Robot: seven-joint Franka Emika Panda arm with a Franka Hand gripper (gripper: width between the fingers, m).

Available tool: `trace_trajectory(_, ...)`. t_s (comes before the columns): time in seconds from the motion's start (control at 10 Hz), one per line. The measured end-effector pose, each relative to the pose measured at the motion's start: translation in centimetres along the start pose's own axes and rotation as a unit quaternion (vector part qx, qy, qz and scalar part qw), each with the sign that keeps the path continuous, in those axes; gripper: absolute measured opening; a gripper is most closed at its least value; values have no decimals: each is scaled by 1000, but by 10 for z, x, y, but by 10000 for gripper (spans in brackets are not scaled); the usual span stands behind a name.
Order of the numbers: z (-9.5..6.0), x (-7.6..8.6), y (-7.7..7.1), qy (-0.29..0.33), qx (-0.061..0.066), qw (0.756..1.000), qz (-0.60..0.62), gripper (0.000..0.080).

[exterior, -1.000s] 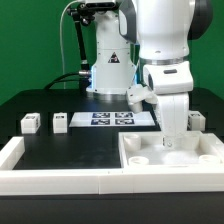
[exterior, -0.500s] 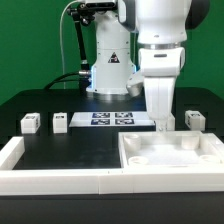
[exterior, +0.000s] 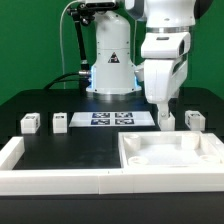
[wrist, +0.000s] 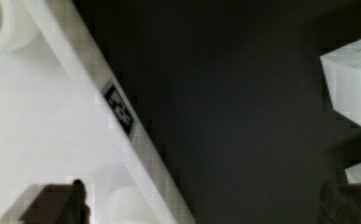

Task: Assemble square table

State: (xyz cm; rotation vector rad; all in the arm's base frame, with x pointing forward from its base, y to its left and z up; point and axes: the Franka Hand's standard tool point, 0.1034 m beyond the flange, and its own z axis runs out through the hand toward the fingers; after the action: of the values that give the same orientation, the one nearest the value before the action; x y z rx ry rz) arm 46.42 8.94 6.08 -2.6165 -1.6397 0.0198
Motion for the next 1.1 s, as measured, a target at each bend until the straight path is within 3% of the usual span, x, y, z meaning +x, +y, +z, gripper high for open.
trace_trajectory(0.3, 0, 1, -2, 0, 0, 993, 120, 649)
trace_trajectory(0.4, 2, 4, -10, 2, -1, 982, 190, 649)
trace_trajectory(0.8, 8, 27, -39, -1, 8, 917, 398, 649)
trace_trajectory(1.0, 9, 34, -47, 0, 22, 875, 484, 649)
trace_trajectory(1.1, 9, 35, -47, 1, 24, 865, 500, 649)
